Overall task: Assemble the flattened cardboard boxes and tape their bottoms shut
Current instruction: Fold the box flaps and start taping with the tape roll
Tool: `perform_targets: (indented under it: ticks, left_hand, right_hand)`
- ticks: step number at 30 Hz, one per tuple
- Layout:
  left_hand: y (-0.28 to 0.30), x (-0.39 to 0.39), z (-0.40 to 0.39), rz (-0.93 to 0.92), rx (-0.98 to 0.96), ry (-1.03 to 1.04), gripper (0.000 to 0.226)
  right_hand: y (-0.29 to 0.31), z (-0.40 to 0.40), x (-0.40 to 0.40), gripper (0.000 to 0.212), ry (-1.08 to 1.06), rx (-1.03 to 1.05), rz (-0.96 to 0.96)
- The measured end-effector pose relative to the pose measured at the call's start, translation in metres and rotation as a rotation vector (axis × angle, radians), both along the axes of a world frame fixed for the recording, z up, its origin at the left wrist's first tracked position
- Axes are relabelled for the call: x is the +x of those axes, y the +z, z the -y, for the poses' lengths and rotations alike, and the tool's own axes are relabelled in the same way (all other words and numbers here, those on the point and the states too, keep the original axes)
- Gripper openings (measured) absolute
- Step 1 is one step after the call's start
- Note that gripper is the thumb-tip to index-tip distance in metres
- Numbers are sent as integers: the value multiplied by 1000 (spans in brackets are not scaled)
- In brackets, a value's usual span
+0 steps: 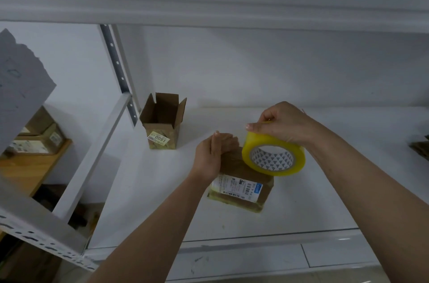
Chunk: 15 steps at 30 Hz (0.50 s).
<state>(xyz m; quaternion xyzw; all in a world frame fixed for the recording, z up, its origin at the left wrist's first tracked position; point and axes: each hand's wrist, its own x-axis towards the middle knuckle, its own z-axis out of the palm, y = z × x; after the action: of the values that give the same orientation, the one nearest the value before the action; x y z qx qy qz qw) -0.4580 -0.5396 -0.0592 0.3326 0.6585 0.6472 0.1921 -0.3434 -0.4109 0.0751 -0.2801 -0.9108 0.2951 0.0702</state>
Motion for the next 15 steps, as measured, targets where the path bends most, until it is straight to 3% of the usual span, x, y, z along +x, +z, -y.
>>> perform_targets:
  ticks: [6, 15]
  left_hand:
    - [-2, 4, 5, 247, 132, 44, 50]
    - [-17, -3, 11, 473, 126, 70, 41]
  right_hand:
    - [-4, 12, -11, 59, 23, 68, 47]
    - [-11, 13, -8, 39, 70, -118, -80]
